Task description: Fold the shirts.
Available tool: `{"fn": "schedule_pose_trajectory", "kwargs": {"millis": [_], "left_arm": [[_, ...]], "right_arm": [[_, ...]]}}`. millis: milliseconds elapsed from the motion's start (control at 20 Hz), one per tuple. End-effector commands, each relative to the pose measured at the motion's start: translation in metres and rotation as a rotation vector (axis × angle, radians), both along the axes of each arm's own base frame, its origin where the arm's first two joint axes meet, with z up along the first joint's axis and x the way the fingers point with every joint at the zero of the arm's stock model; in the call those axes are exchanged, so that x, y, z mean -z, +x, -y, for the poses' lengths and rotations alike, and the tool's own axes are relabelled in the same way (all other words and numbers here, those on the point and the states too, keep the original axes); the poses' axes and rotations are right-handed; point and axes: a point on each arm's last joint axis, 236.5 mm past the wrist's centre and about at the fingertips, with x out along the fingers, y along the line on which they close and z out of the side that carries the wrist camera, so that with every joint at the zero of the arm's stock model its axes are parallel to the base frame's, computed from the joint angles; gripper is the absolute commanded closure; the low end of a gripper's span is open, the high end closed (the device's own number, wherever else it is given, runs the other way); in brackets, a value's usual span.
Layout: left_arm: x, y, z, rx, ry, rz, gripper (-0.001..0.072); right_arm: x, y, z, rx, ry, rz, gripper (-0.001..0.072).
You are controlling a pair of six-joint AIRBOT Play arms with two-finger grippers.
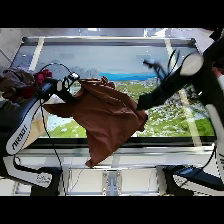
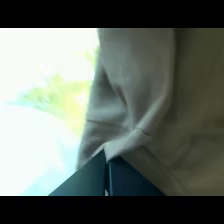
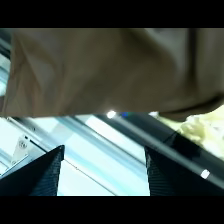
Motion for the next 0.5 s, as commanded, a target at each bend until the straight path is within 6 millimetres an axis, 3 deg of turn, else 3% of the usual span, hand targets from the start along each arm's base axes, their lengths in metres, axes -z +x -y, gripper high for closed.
{"fn": "schedule_pose_trajectory", "kwargs": {"millis": [0, 50, 150, 300, 450], "left_arm": [[-0.030, 0.018, -0.002, -0.059, -0.033, 0.081, 0.0696], [-0.034, 0.019, -0.004, -0.068, -0.036, 0.089, 0.0696], [-0.035, 0.018, -0.007, -0.088, -0.043, 0.089, 0.0696], [-0.035, 0.018, -0.008, -0.125, -0.059, 0.090, 0.0696], [-0.035, 0.018, -0.007, -0.126, -0.060, 0.089, 0.0696]], "right_arm": [[0.109, -0.065, -0.024, 0.148, 0.039, -0.164, 0.0158], [0.127, -0.086, -0.037, 0.206, 0.097, -0.246, 0.0156], [0.141, -0.106, -0.061, 0.295, 0.210, -0.333, 0.0155], [0.150, -0.101, -0.078, 0.319, 0.248, -0.278, 0.0155], [0.162, -0.113, -0.088, 0.286, 0.220, -0.292, 0.0156]]}}
